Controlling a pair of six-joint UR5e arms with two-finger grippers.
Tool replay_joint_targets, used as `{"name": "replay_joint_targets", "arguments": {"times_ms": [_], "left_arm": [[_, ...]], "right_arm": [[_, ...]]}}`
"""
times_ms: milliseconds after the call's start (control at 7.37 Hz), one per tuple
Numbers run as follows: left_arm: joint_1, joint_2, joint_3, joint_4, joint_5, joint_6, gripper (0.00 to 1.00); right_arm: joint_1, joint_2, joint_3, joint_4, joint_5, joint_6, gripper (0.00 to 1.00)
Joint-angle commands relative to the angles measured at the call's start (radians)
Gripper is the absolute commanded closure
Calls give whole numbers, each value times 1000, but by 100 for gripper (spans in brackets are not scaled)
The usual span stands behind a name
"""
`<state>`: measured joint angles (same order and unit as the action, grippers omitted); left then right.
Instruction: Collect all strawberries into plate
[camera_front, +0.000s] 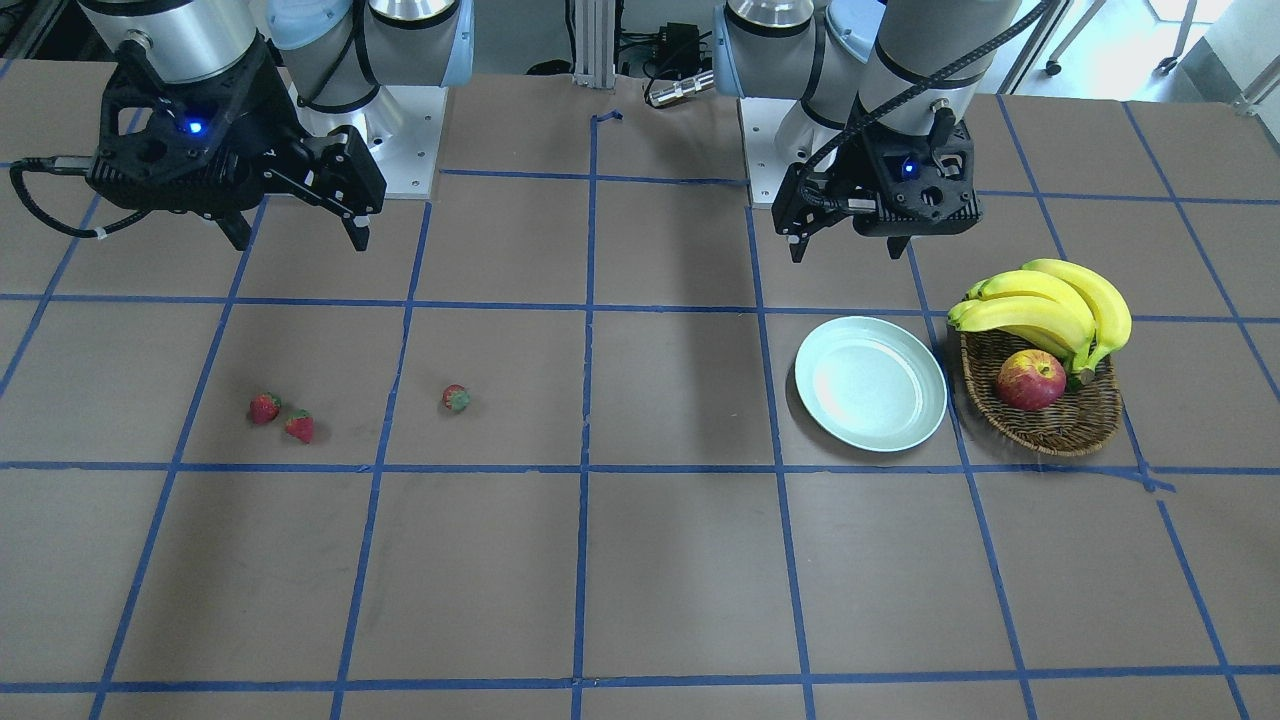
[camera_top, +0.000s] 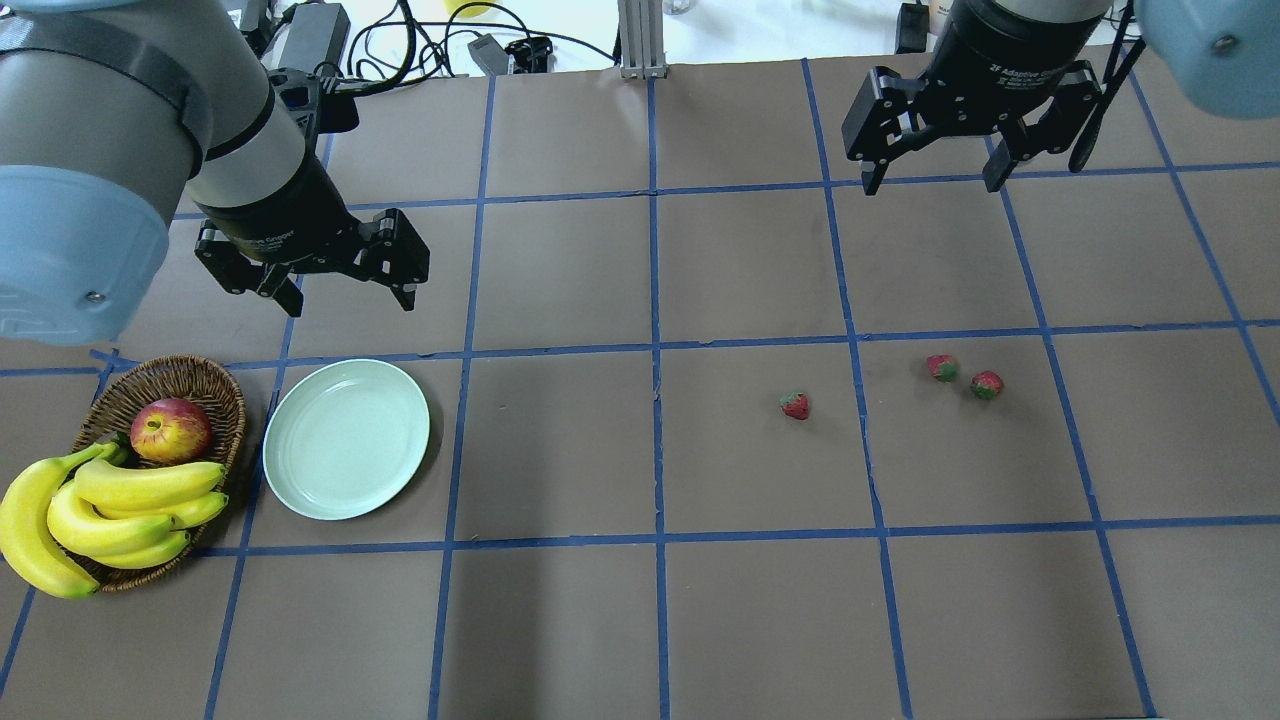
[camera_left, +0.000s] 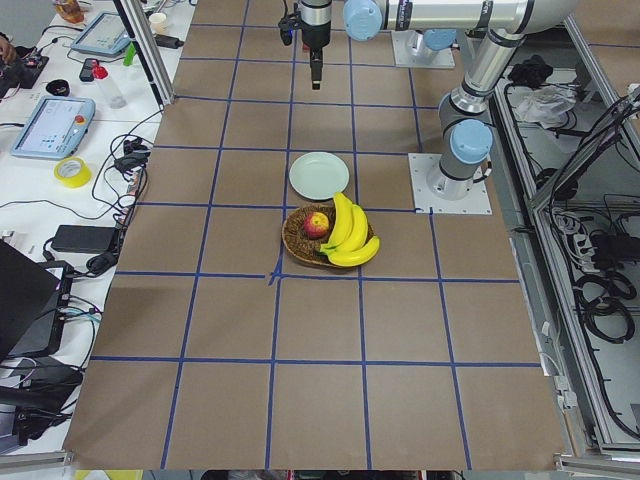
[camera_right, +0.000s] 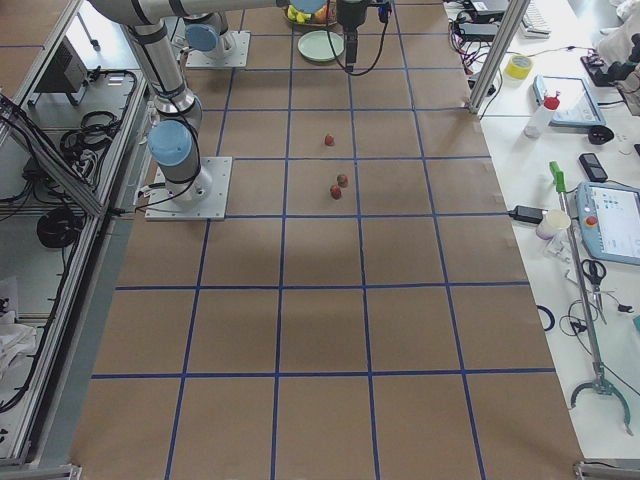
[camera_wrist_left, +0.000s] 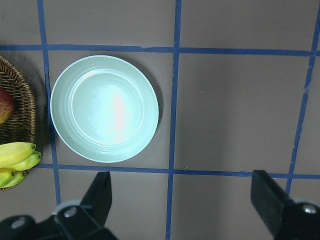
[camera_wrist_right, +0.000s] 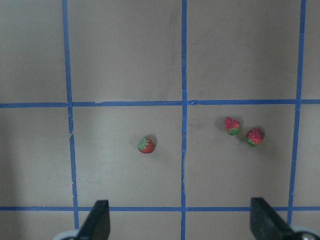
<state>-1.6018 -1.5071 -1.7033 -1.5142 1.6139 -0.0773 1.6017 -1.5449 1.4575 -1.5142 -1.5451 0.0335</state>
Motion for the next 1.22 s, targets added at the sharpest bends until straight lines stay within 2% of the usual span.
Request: {"name": "replay_joint_targets", "arguments": {"times_ms": [0,407,1085], "left_arm": [[0,-4,-3,3,-2,-1,0],[0,-8,-1,8,-2,-4,0],[2,-9,-6,25,-3,-6,0]], "right_arm": [[3,0,-3,0,-4,-1,0],[3,2,3,-10,-42,-3,0],[4,35,3,-46,-30,-1,0]]}}
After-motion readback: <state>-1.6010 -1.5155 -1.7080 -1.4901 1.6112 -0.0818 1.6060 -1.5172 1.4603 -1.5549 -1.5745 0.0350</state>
